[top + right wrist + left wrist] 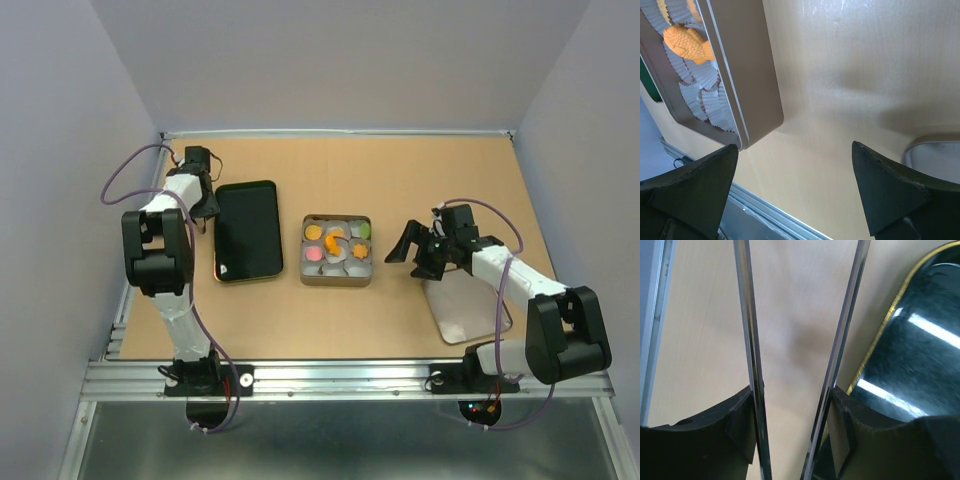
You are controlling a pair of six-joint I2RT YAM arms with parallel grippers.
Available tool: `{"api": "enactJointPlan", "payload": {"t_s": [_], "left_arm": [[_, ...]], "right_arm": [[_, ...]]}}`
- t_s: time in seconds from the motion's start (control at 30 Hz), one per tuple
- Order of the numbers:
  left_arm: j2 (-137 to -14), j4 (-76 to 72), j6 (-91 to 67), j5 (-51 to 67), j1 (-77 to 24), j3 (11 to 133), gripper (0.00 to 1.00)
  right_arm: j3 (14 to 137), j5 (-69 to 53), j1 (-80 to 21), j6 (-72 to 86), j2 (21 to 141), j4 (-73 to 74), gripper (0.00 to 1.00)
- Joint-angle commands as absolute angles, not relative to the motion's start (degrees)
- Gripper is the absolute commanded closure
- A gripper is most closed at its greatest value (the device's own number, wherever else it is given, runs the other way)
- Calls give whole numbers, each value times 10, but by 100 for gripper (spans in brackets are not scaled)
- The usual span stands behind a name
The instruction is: Pack the cookies
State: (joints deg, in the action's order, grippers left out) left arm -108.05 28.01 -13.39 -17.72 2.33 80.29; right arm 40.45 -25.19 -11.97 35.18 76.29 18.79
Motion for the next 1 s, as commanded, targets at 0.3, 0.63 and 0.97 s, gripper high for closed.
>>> {"api": "enactJointPlan", "payload": {"t_s": [0.3, 0.63, 0.97], "left_arm": [[-1100, 239, -72, -244, 36, 783, 15], [-1060, 259, -87, -198, 41, 814, 5], [-949, 290, -98, -149, -42, 861, 6]], "right_arm": [[425, -249, -117, 336, 766, 166, 0], [442, -218, -115, 328, 749, 186, 0], [479, -48, -116, 314, 676, 322, 11]]}}
